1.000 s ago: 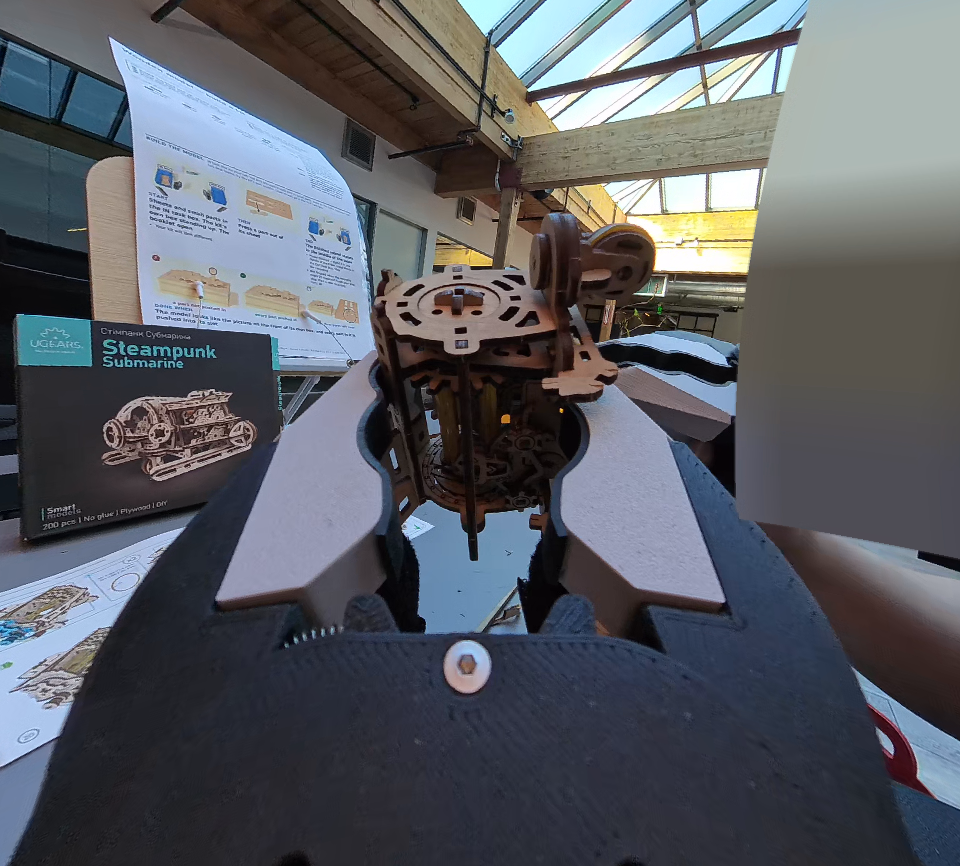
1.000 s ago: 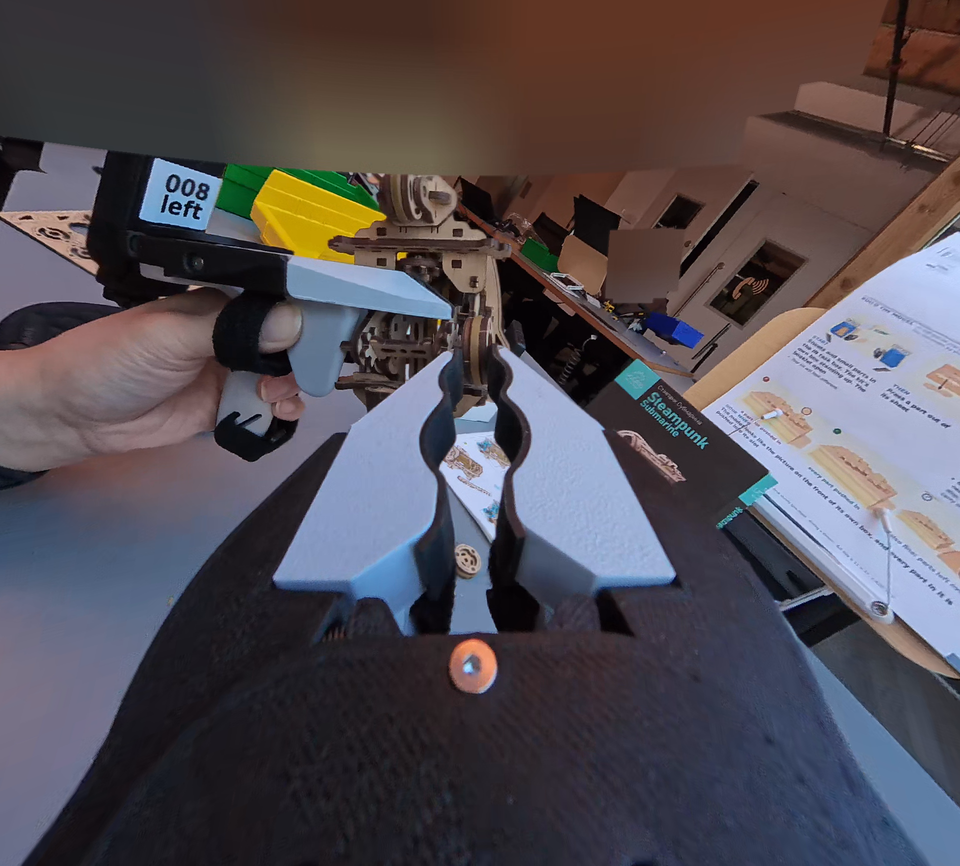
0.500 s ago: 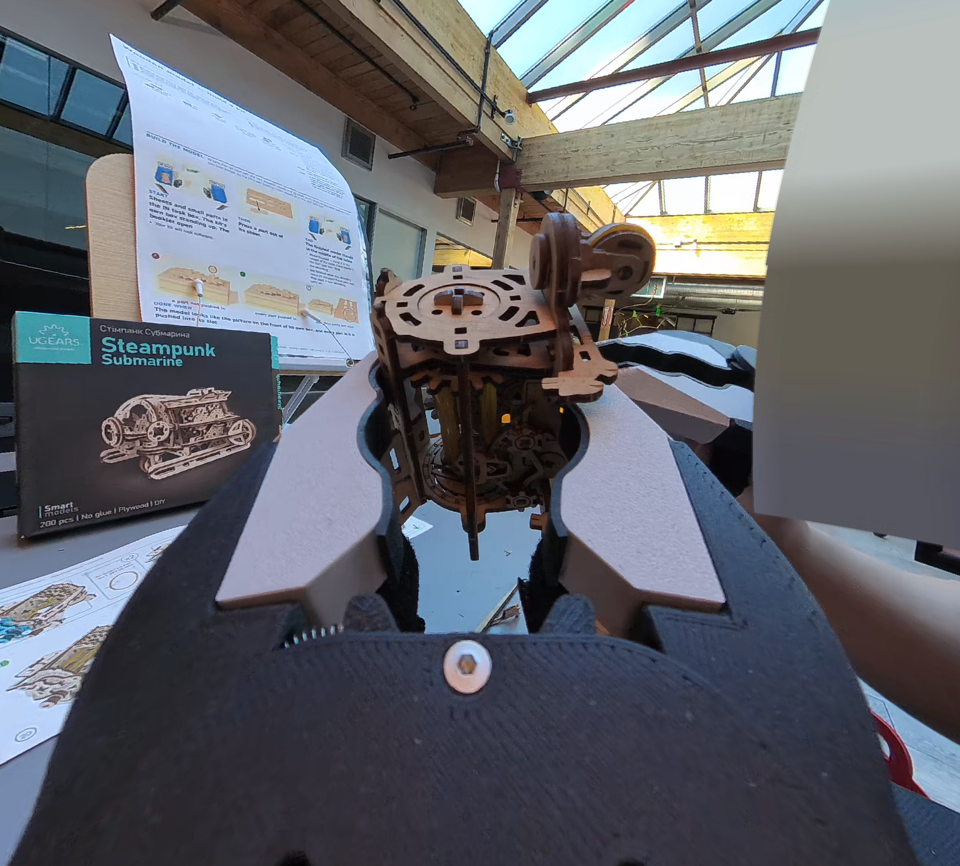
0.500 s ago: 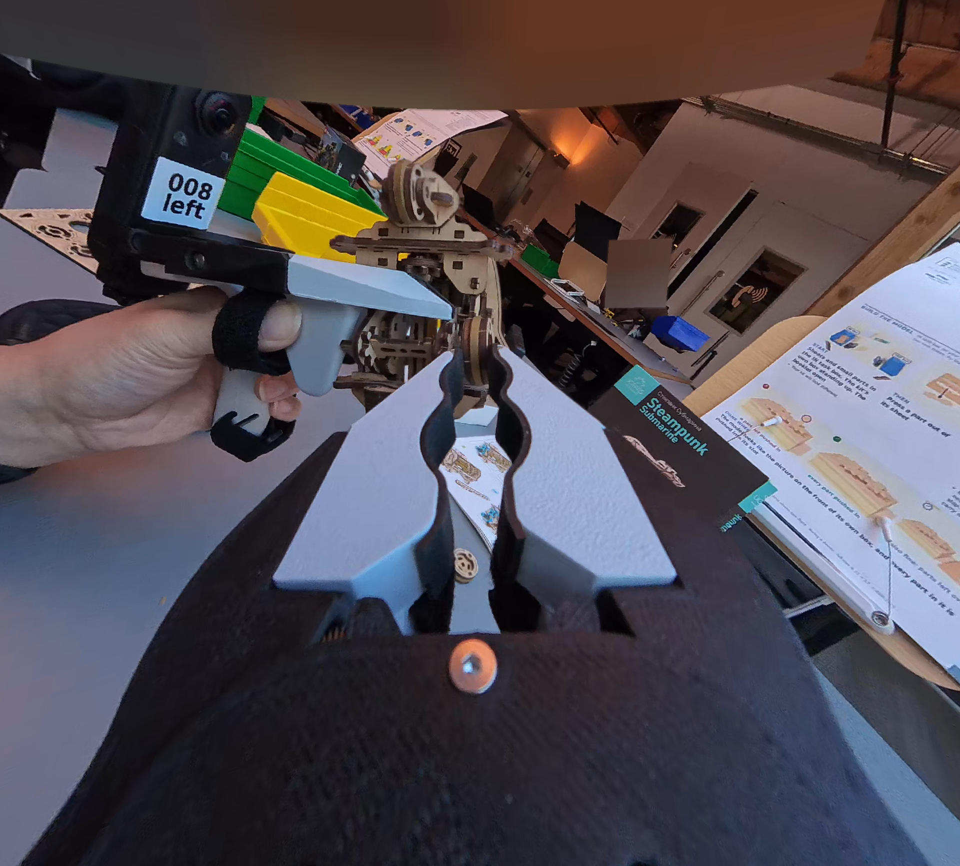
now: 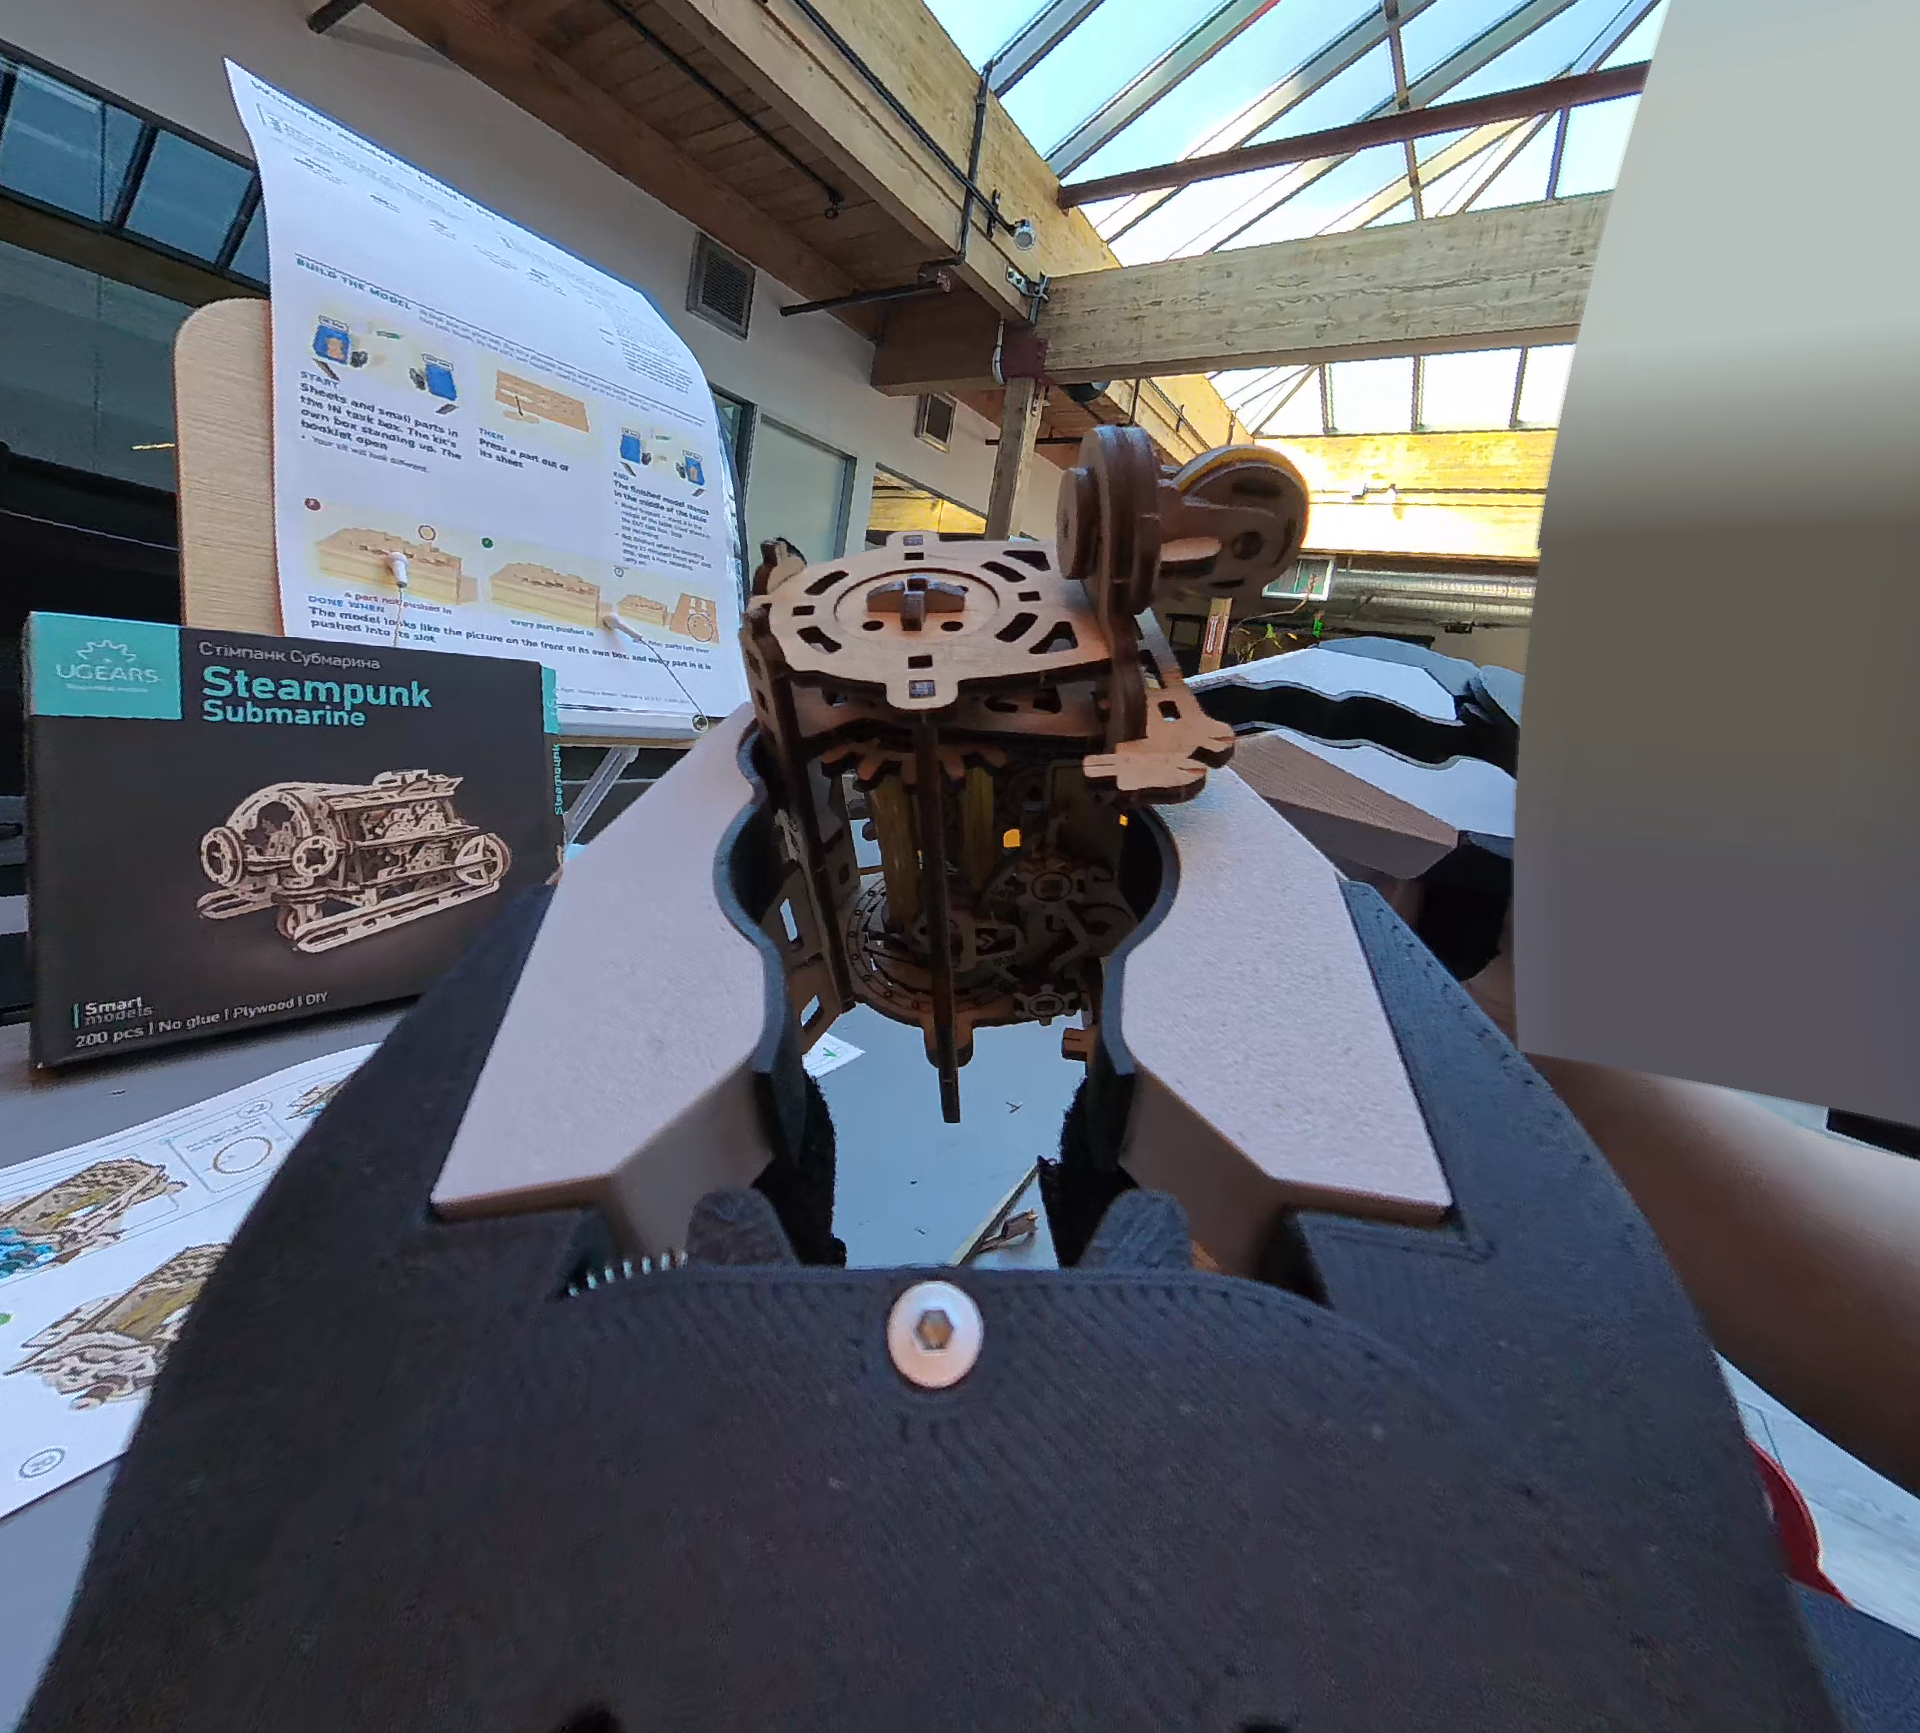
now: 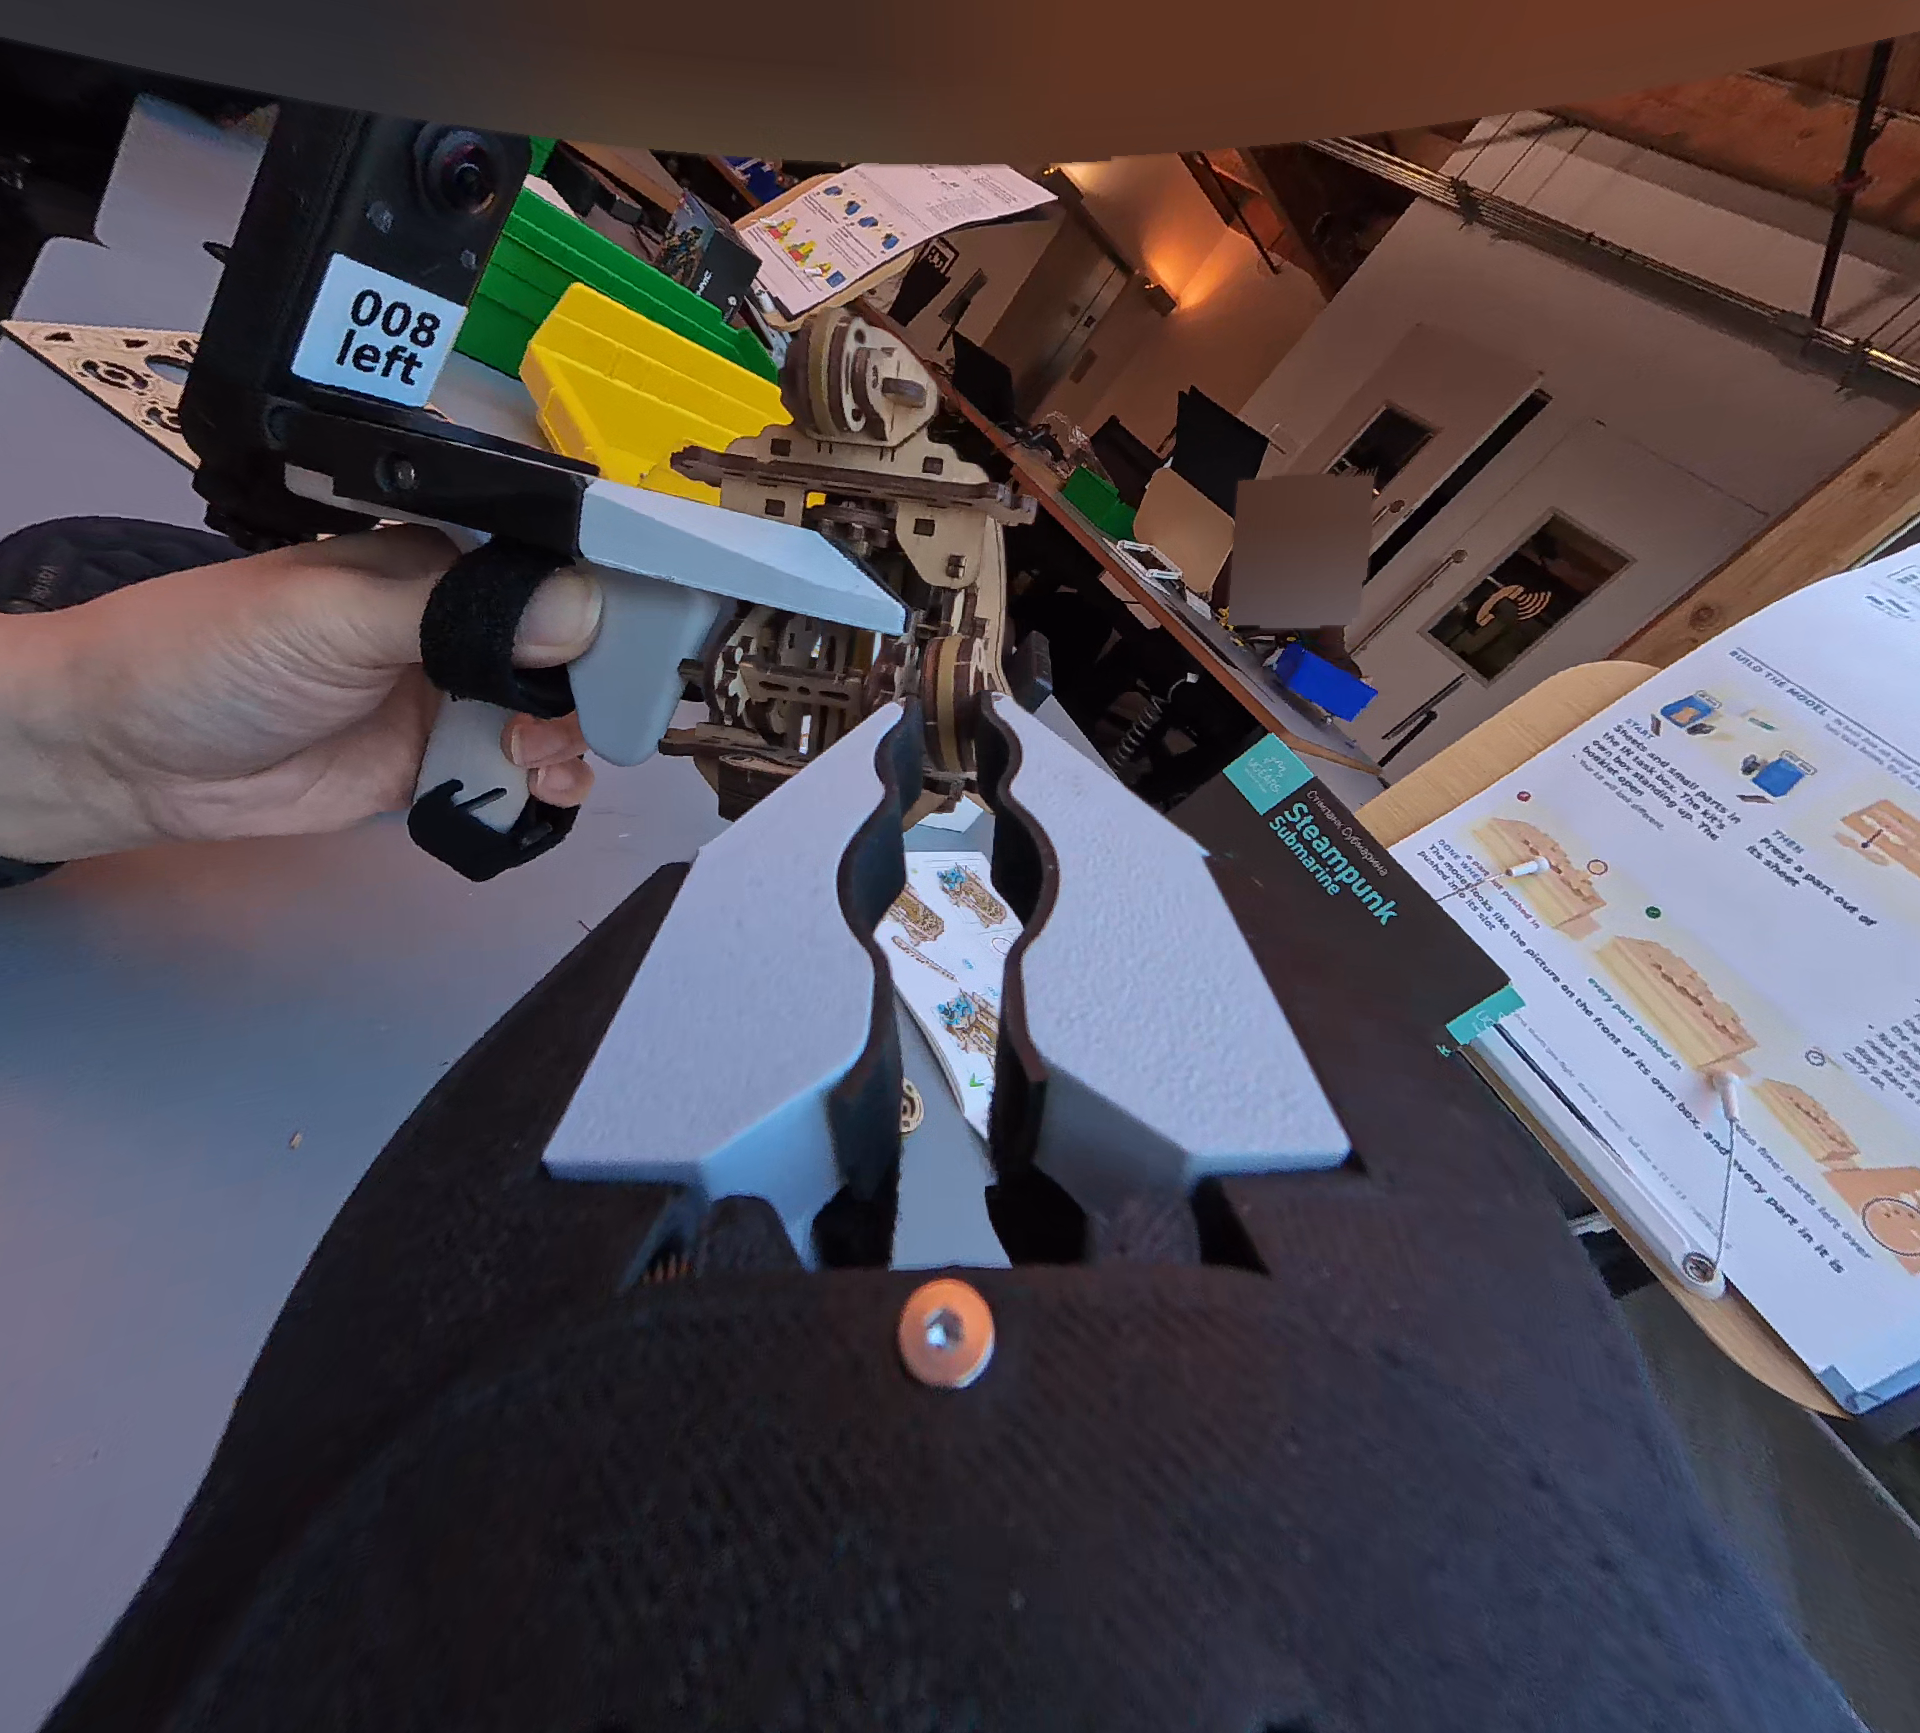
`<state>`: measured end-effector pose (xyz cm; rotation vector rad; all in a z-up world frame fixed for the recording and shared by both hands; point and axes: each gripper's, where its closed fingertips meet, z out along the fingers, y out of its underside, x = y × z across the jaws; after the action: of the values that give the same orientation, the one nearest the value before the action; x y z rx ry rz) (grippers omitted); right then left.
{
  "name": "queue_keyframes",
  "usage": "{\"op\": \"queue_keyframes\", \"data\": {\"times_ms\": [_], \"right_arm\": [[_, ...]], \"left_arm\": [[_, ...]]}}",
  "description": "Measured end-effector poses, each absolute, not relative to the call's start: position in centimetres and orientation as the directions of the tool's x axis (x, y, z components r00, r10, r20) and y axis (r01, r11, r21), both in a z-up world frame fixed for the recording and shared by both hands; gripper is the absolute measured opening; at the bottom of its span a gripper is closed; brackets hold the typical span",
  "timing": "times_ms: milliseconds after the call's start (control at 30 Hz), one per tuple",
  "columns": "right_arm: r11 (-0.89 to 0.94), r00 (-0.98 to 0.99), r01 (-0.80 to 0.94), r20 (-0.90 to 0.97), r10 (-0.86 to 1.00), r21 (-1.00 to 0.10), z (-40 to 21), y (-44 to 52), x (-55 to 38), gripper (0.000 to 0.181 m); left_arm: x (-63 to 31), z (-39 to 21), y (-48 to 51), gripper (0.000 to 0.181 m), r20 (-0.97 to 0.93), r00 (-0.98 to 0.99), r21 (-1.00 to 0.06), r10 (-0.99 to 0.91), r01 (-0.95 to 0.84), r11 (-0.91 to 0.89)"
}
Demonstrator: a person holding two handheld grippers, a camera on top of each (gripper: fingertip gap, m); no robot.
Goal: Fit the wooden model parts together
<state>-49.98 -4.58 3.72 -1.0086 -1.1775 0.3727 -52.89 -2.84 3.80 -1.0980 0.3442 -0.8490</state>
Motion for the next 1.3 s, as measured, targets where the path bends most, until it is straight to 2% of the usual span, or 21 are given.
{"op": "queue_keyframes", "data": {"times_ms": [700,833,1033,1300], "right_arm": [[0.418,0.341,0.164,0.449,0.826,-0.893,3.8,-4.7,-50.1,0.009],[0.311,0.292,0.115,0.332,0.897,-0.943,3.7,-4.6,-50.1,0.009],[0.049,0.161,0.092,0.063,0.985,-0.995,3.1,-4.4,-49.7,0.008],[0.201,0.182,0.288,0.259,0.948,-0.936,2.3,-4.3,-49.4,0.008]], "left_arm": [[-53.1,3.9,-2.8,0.063,0.178,0.627,-0.875,-0.758,0.454,0.17],[-53.0,3.8,-2.8,0.063,0.176,0.627,-0.879,-0.759,0.448,0.166],[-52.7,3.4,-2.6,0.063,0.155,0.647,-0.899,-0.747,0.406,0.165],[-52.2,3.0,-2.5,0.063,0.118,0.67,-0.924,-0.733,0.345,0.166]]}}
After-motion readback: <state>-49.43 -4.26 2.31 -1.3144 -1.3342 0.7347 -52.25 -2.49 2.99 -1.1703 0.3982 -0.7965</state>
